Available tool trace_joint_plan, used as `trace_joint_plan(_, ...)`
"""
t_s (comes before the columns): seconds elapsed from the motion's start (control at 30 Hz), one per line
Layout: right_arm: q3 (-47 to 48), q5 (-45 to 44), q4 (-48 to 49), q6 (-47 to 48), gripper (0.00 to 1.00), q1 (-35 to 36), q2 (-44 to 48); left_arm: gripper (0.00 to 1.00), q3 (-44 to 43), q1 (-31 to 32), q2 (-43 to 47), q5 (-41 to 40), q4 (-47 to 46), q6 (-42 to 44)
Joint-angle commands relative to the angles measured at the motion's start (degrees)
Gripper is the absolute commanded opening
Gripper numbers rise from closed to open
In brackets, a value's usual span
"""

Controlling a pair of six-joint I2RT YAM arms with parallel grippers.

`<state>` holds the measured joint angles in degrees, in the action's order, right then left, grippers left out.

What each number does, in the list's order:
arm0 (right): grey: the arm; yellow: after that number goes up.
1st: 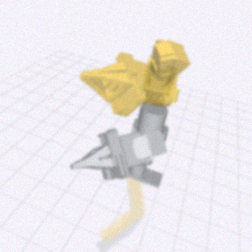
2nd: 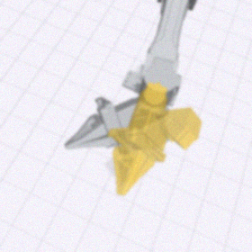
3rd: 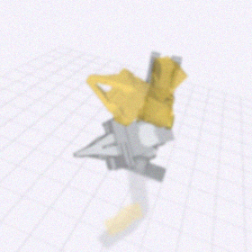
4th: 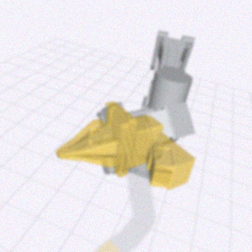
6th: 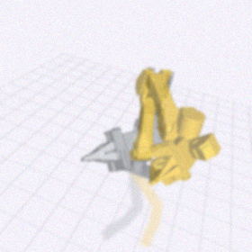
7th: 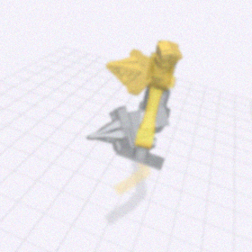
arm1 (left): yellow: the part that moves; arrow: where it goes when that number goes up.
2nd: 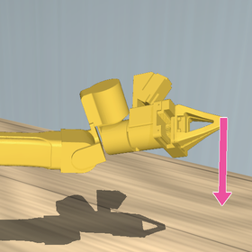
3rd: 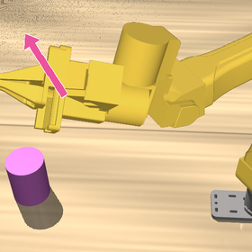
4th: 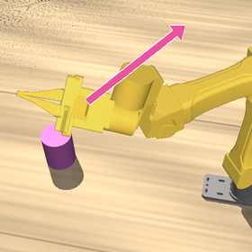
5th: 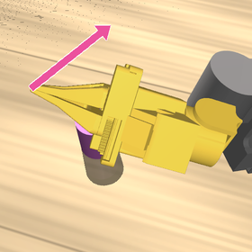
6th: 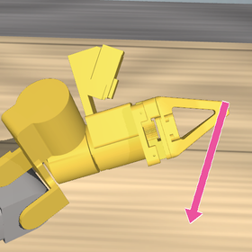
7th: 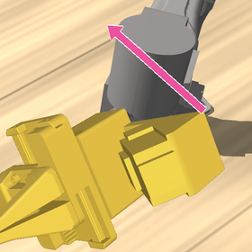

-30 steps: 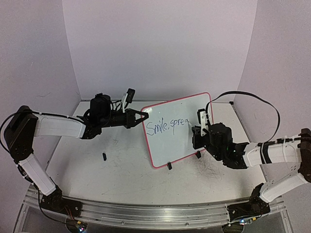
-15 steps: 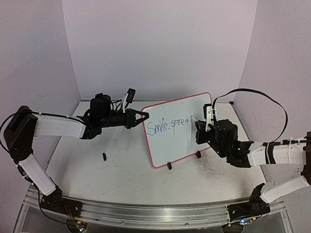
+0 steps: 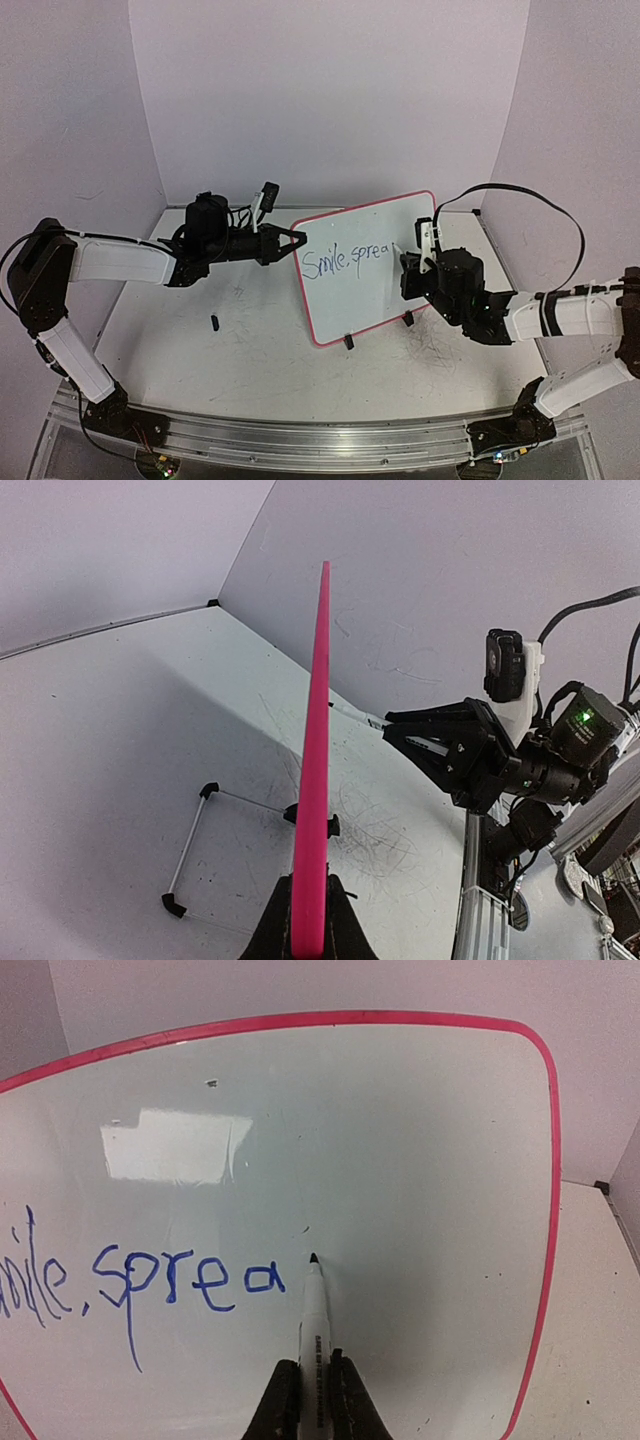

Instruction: Write a sentence on the whiteboard

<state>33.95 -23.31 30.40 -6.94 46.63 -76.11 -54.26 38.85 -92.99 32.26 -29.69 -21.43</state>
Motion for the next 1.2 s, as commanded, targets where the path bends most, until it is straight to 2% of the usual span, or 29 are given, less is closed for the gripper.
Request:
trace_joint_plan(0.0, 1.22, -0.68, 2.08, 0.65, 0.00, -0.35, -1.34, 0.00, 0.79, 0.88, 0.69, 0.90, 5.70, 4.54)
trace_joint_plan(0.27, 1.21, 1.31, 3.05, 2.95, 0.00, -0.25, -0.55, 0.00, 0.80, 0.89, 0.66, 0.92, 5.70, 4.56)
trace_joint_plan(0.83, -2.03, 3.53, -1.05, 0.13, 0.00, 0.53, 1.07, 0.00, 0.67, 0.94, 0.57, 1.02, 5.70, 4.47)
trace_joint_plan(1.17, -0.25, -0.73, -1.28, -0.07, 0.00, 0.38, 0.79, 0.00, 0.57, 0.96, 0.31, 1.27, 5.70, 4.29)
